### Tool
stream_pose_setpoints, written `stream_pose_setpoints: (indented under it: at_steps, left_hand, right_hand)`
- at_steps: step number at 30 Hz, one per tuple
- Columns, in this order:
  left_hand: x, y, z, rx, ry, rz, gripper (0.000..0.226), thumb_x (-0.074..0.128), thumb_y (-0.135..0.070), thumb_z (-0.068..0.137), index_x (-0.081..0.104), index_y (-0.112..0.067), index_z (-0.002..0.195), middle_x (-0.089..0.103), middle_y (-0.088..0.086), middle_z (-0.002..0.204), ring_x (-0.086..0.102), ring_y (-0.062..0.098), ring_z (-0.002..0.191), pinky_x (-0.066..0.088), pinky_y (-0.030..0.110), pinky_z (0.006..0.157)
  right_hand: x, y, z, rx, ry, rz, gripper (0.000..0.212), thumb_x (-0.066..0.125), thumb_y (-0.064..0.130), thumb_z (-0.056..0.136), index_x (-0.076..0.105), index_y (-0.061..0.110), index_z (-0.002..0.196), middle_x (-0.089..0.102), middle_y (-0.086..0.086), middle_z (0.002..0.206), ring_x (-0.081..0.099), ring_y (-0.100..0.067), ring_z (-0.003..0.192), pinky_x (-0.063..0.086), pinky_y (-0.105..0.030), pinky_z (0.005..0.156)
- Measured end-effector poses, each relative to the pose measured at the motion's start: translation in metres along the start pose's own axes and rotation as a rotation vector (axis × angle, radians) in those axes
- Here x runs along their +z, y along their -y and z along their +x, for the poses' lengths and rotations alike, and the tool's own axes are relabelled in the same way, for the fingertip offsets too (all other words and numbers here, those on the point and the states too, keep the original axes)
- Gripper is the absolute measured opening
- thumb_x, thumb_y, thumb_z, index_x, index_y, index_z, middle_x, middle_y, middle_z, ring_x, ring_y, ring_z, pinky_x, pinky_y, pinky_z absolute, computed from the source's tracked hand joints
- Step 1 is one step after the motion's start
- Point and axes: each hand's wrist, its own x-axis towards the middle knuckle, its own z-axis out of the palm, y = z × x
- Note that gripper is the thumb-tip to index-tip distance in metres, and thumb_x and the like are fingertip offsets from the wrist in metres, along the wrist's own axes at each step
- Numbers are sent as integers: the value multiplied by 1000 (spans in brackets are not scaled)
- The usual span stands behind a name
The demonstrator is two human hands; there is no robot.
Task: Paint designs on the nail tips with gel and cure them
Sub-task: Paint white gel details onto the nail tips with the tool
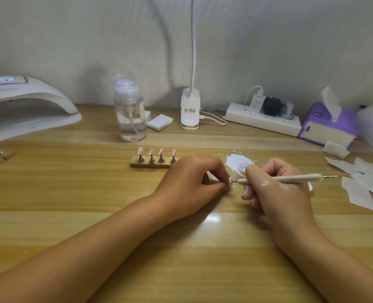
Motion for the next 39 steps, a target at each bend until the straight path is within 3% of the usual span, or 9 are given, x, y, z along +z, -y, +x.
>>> stream_pose_setpoints:
  at_steps: [7, 25, 39]
  left_hand:
    - [-1, 0, 0, -1, 3, 9, 7, 76, -19, 81, 74, -25, 85, 61, -23, 74, 54, 4, 62, 39, 22, 61]
    - [-1, -1, 0, -15, 11, -8, 8, 77, -20, 81, 73, -27, 84, 66, -17, 80, 56, 6, 63, 45, 26, 62]
    - [-1, -2, -1, -14, 13, -14, 8, 76, -19, 81, 73, -26, 83, 65, -19, 79, 57, 6, 63, 47, 27, 63]
  right_hand:
    - [-1, -2, 1, -2, -28, 12, 32, 62, 8, 80, 44, 20, 57, 61, -6, 45, 45, -8, 36, 36, -14, 39]
    - [-1, -3, 2, 3, -1, 14, 37, 63, 10, 82, 51, 27, 52, 61, -8, 46, 44, -9, 37, 36, -16, 38]
    - [-1, -3, 2, 5, -8, 21, 32, 65, 10, 83, 44, 18, 61, 62, -8, 47, 45, -10, 36, 37, -16, 38]
